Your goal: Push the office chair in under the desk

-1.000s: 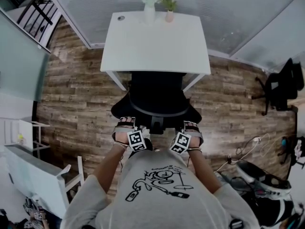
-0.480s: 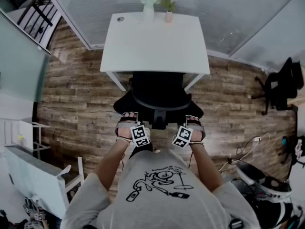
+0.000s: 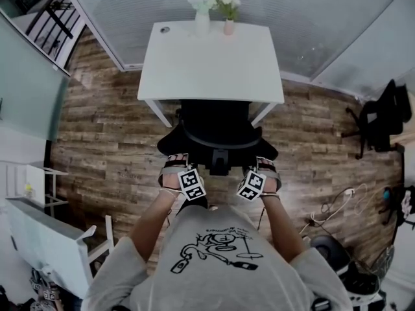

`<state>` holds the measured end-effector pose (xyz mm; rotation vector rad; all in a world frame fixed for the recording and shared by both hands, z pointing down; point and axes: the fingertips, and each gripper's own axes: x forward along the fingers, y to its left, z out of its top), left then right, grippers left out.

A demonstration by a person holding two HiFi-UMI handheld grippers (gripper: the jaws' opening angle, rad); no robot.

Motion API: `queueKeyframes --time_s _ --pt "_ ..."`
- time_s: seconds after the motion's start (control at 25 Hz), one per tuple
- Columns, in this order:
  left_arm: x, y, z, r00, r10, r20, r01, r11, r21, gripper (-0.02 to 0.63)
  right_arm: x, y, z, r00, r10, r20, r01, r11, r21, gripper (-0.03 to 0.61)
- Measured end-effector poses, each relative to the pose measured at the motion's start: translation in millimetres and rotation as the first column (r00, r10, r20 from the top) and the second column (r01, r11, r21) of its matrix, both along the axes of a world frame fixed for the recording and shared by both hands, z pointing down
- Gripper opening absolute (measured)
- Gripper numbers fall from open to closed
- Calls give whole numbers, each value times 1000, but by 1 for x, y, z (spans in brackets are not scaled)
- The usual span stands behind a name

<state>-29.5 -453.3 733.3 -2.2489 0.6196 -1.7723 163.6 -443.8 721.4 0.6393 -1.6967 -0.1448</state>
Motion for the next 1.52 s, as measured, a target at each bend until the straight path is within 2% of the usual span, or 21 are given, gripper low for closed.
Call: queueKeyframes --time_s 0.2,0.28,0.36,0.44,0.52,0.6,0.76,0.88,0.96,1.08,1.16,1.24,1.28,1.52 --pt "-6 8 -26 994 -66 -87 65 998 -15 204 -3 8 -23 995 51 85 -50 999 -14 184" --pt "-8 6 -42 987 -95 -133 95 995 -6 183 -4 9 -36 986 84 141 -83 996 -14 184" --pt "-8 5 -61 972 -129 -195 130 991 -9 168 -7 6 -54 970 123 211 -124 992 -7 183" --pt "-4 4 -81 944 -172 -282 172 985 -23 142 -12 2 -76 938 162 306 -169 986 -2 164" --pt "0 2 -104 899 -221 -378 223 974 -40 117 -20 -2 -99 888 200 414 -219 976 -1 141" --pt "2 -2 -129 831 -279 -482 280 957 -71 93 -27 -7 -124 823 231 518 -270 963 0 109" --pt "12 -6 -194 625 -347 -699 340 927 -156 23 -44 -12 -176 686 243 686 -322 947 -13 72" --pt "20 0 -240 480 -314 -819 308 935 -178 4 -59 -6 -214 560 236 794 -328 943 -49 60" --pt "25 7 -263 414 -282 -865 278 945 -175 3 -72 -1 -239 475 222 851 -318 946 -69 52" --pt "28 15 -283 371 -282 -885 273 944 -186 3 -90 7 -274 375 193 907 -289 954 -83 46" --pt "32 18 -297 323 -279 -904 259 945 -199 3 -99 11 -293 340 168 925 -268 960 -76 43" --pt "35 19 -308 284 -266 -921 240 950 -201 3 -105 13 -305 329 144 933 -260 964 -57 40" --pt "36 20 -311 274 -260 -926 233 952 -199 3 -107 13 -308 328 135 935 -260 965 -48 38" --pt "32 17 -326 245 -234 -941 232 956 -178 3 -111 10 -311 308 137 941 -270 962 -51 35"
